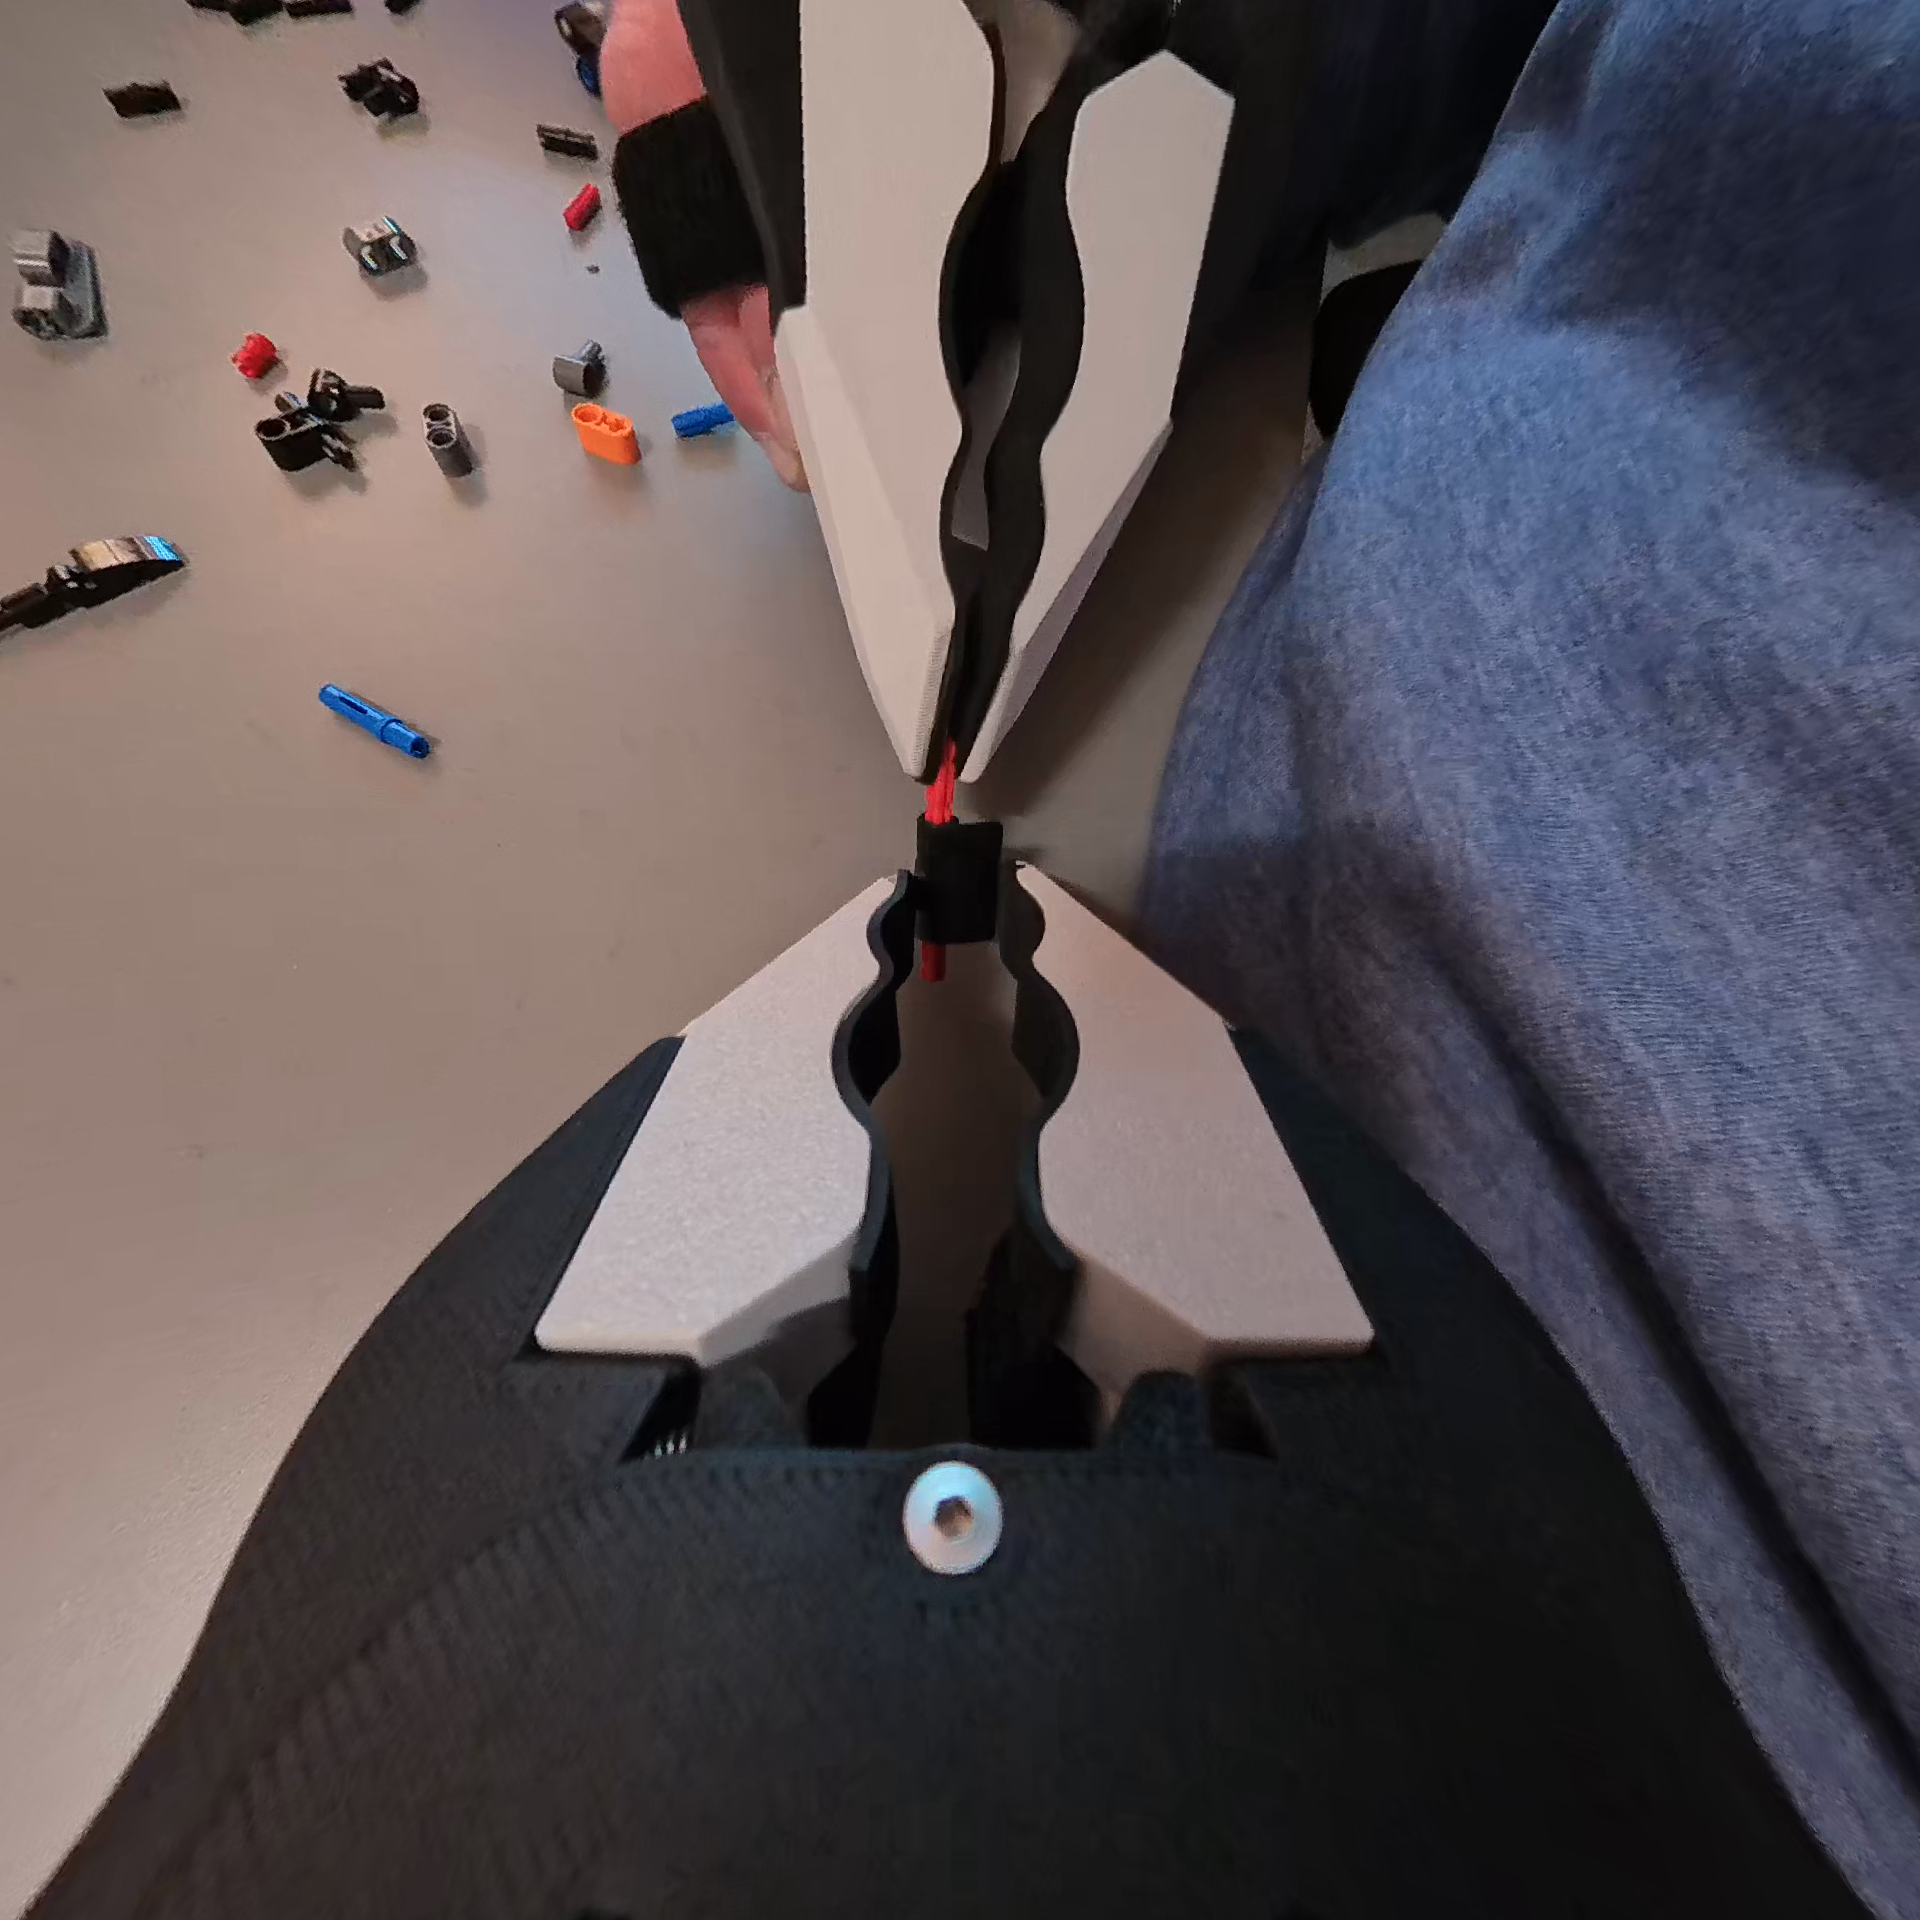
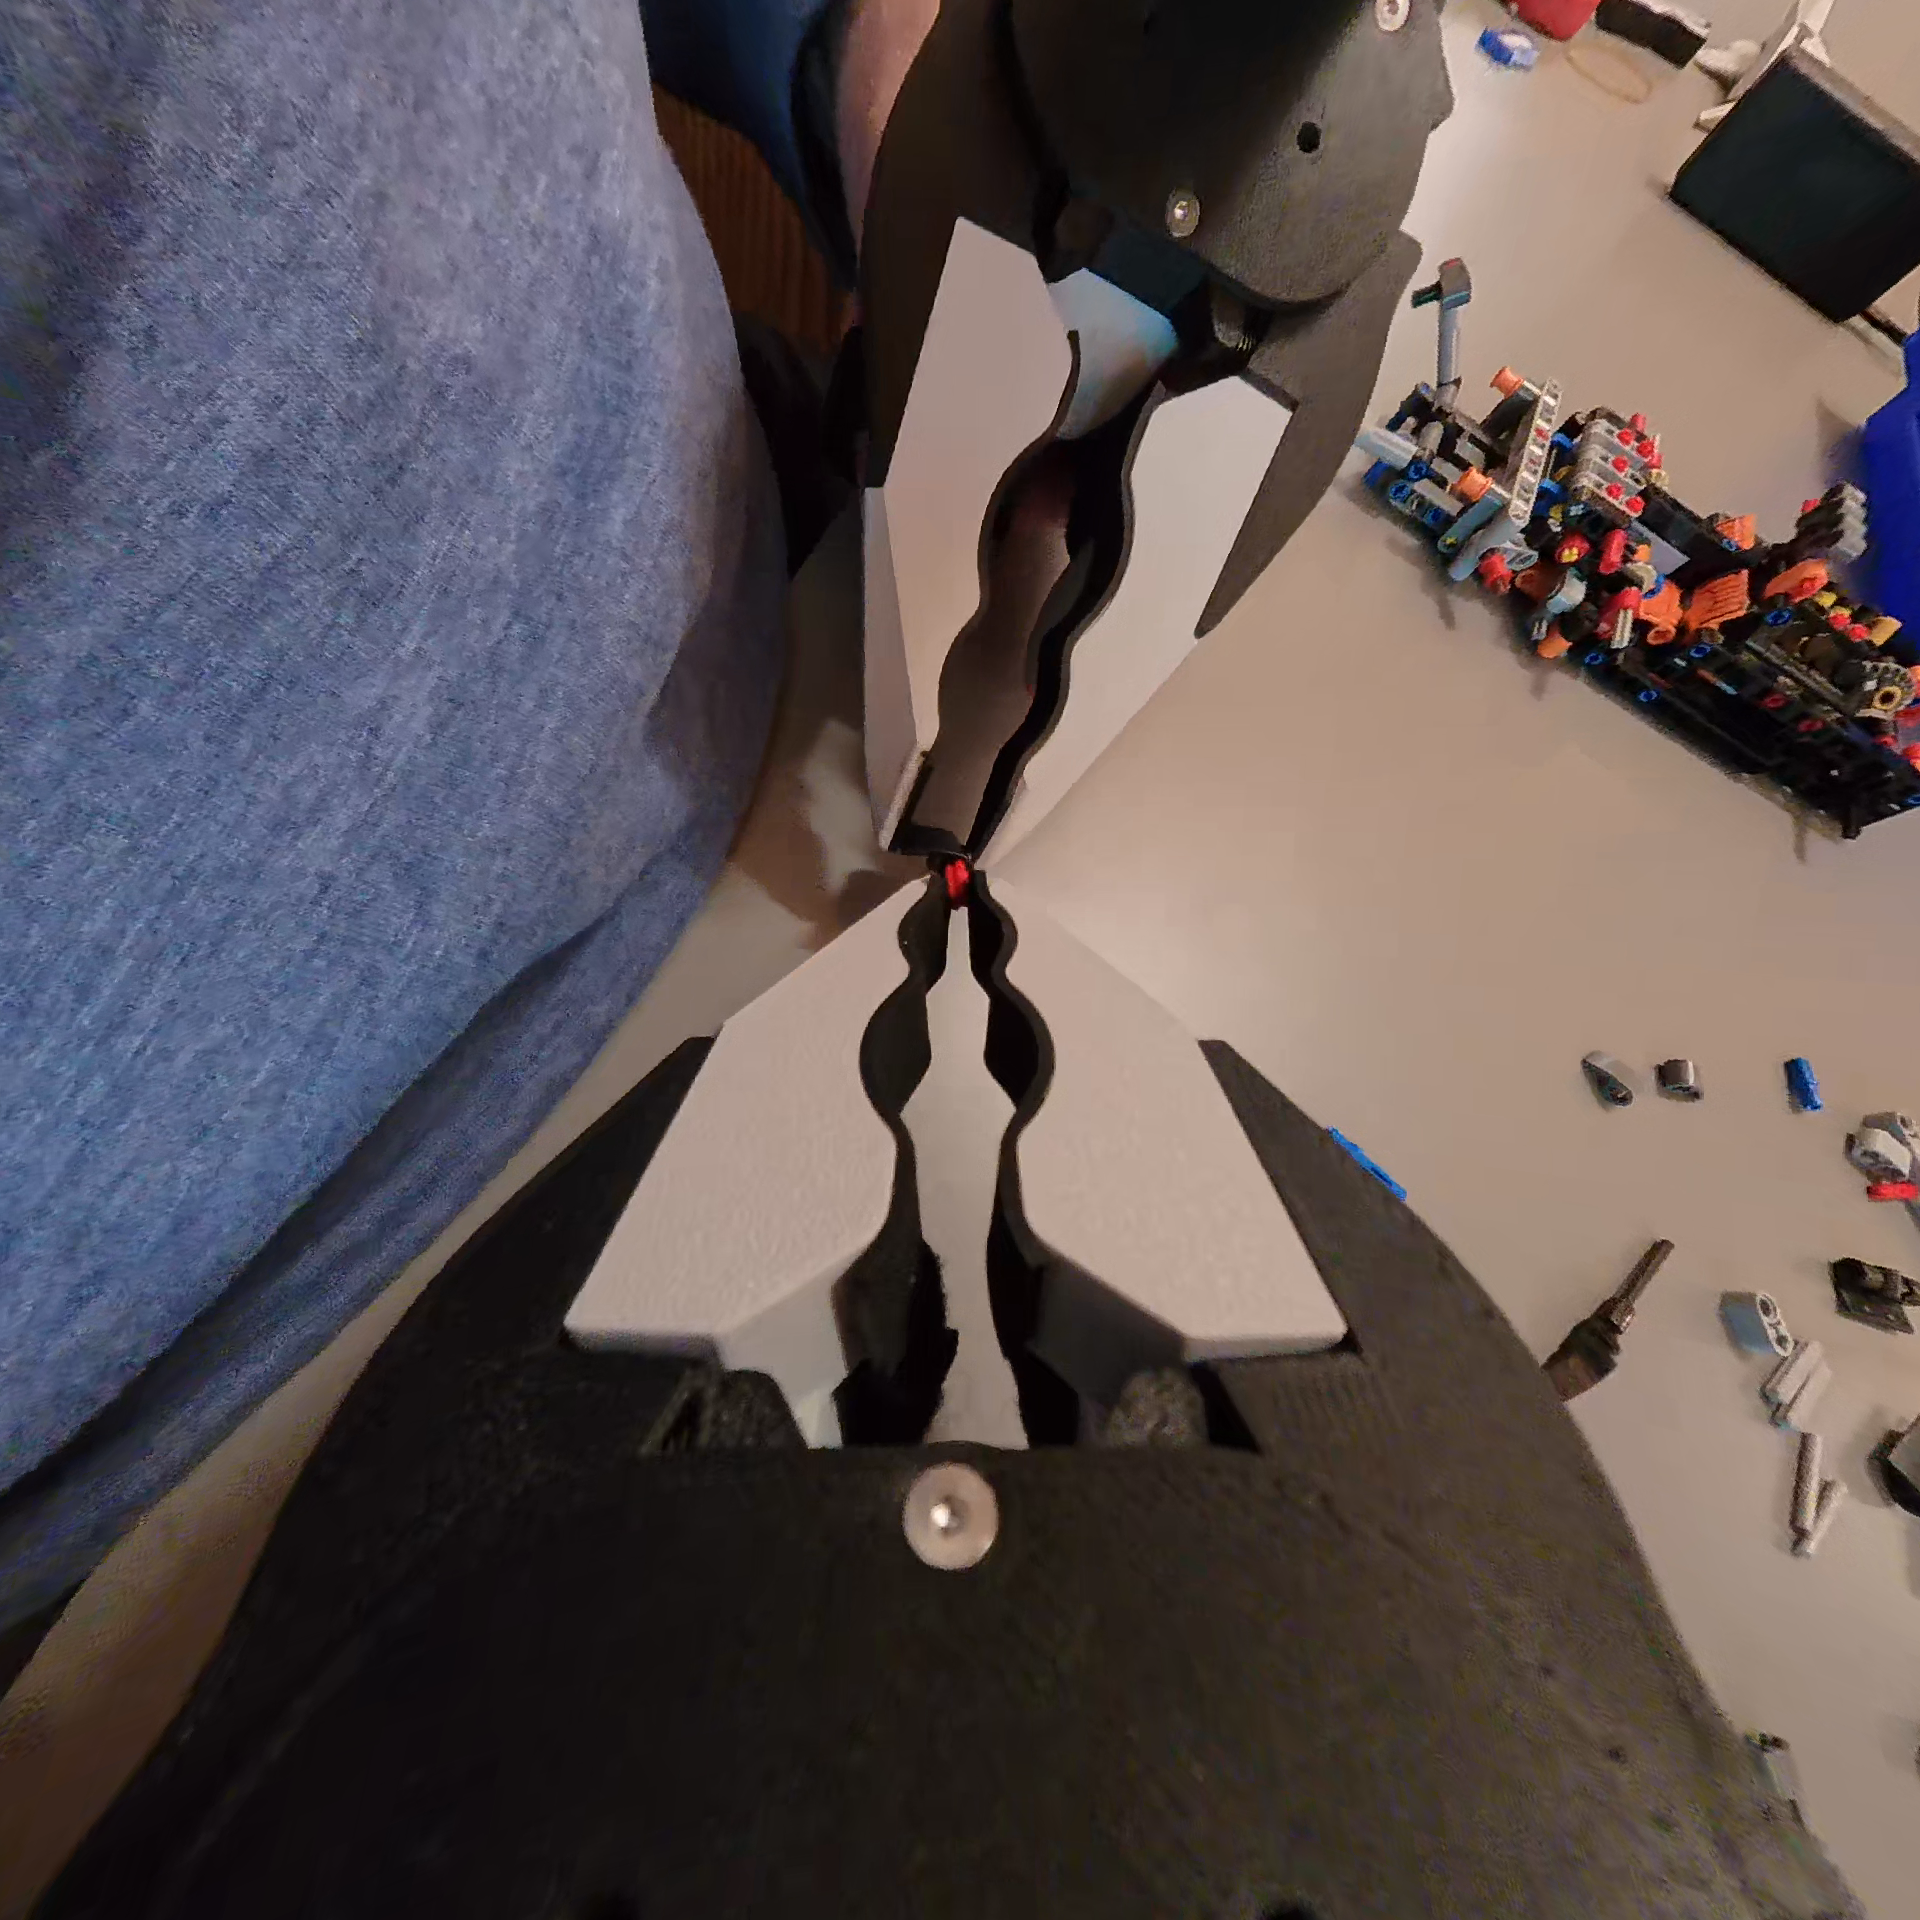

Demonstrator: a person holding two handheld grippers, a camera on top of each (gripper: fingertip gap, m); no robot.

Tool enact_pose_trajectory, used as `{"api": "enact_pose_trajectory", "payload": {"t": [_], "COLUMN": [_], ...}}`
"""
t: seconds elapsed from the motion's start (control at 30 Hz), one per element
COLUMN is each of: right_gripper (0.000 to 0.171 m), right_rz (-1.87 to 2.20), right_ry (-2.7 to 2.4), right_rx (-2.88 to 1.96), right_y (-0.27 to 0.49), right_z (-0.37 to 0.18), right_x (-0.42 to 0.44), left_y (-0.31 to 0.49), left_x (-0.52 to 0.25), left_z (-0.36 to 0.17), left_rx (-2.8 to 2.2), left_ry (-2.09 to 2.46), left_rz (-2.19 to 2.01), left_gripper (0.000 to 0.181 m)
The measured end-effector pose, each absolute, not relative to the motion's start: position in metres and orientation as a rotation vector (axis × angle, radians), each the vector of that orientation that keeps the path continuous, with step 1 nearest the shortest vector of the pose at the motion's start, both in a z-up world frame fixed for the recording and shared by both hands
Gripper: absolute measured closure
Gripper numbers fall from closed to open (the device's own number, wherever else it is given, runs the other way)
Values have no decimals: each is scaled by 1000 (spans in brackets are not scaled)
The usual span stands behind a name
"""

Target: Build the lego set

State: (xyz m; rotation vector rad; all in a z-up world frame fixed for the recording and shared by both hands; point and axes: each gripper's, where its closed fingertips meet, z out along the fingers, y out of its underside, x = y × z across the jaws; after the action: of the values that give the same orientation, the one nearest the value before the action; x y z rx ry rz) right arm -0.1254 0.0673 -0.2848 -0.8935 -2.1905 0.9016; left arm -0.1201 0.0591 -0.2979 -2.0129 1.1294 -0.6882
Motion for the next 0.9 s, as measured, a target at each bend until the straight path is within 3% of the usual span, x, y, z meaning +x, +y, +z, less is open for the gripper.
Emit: {"api": "enact_pose_trajectory", "payload": {"t": [0.03, 0.43, 0.9], "right_gripper": [170, 170, 170], "right_rz": [892, 736, 900], "right_ry": [-2197, -2327, -2278], "right_rx": [-895, -885, -883], "right_y": [67, 65, 66], "right_z": [-286, -289, -296], "right_x": [-126, -125, -122], "left_y": [59, 56, 57], "left_x": [-120, -122, -123], "left_z": [-299, -302, -308], "left_rx": [-2016, -2026, -2052], "left_ry": [1137, 1162, 1180], "left_rz": [-677, -657, -619], "left_gripper": [167, 168, 168]}}
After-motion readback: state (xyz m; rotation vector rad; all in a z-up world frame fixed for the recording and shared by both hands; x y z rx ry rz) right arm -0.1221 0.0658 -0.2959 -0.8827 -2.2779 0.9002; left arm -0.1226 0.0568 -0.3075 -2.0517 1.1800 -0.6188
